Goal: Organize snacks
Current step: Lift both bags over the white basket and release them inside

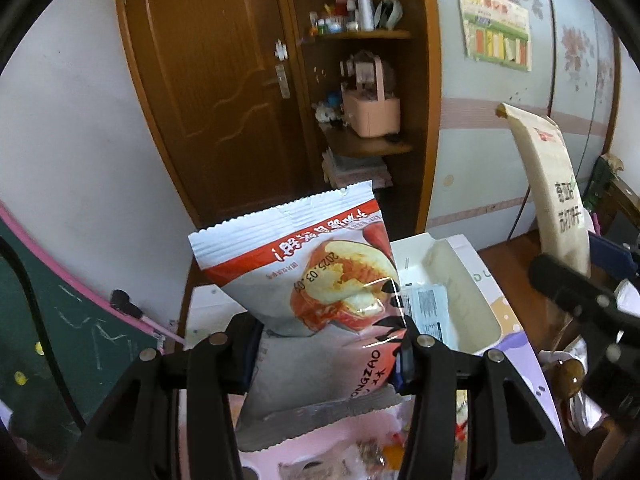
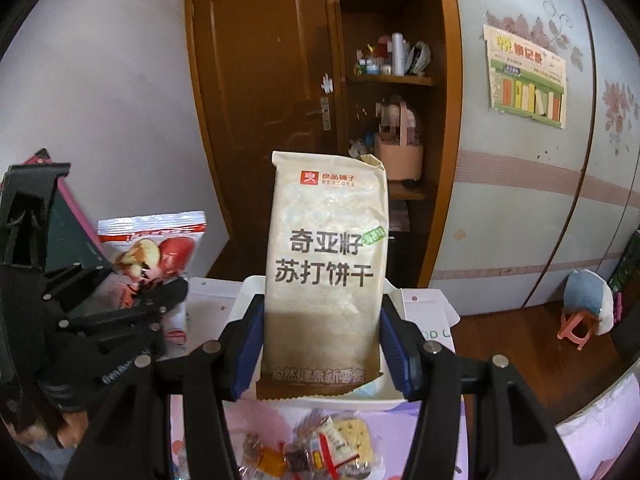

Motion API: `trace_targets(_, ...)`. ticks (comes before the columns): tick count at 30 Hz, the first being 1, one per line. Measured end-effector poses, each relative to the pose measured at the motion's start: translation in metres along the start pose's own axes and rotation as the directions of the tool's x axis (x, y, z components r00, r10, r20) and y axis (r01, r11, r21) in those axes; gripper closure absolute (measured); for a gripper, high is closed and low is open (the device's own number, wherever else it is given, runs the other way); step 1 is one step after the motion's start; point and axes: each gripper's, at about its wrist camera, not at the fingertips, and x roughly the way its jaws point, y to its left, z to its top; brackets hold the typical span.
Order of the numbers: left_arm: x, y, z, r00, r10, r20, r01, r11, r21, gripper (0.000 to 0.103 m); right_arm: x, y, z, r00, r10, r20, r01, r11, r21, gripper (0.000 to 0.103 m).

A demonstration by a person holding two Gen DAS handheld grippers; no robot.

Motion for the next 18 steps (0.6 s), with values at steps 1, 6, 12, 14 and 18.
trace_targets(1, 0.013, -0.002, 0.002, 1.000, -0.008, -0.015, 0.008, 1.000, 0.001, 0.056, 0.012, -0.001, 0.001, 1.000, -0.007, -0.018, 0.007, 1.000, 0.002, 0.049)
trace_targets(6, 0.072, -0.010, -0.005, 0.996, -0.002, -0.092, 0.002, 1.000, 0.004, 0.056, 0.067, -0.010, -0.007, 0.994, -0.021, -0.110, 0.023, 1.000, 0.018, 0.049)
trace_targets(12, 0.119, -0.013, -0.013, 0.990, -0.001, -0.140, 0.002, 1.000, 0.012, 0.056, 0.113, -0.023, -0.021, 0.981, -0.018, -0.192, 0.028, 0.998, 0.050, 0.049)
trace_targets(14, 0.129, -0.015, -0.017, 0.989, 0.001, -0.151, 0.002, 1.000, 0.015, 0.056, 0.122, -0.026, -0.023, 0.978, -0.017, -0.206, 0.030, 0.998, 0.056, 0.049)
trace_targets(18, 0.147, -0.017, -0.017, 0.986, 0.002, -0.166, 0.000, 1.000, 0.014, 0.056, 0.136, -0.028, -0.028, 0.977, -0.024, -0.213, 0.035, 0.998, 0.051, 0.049)
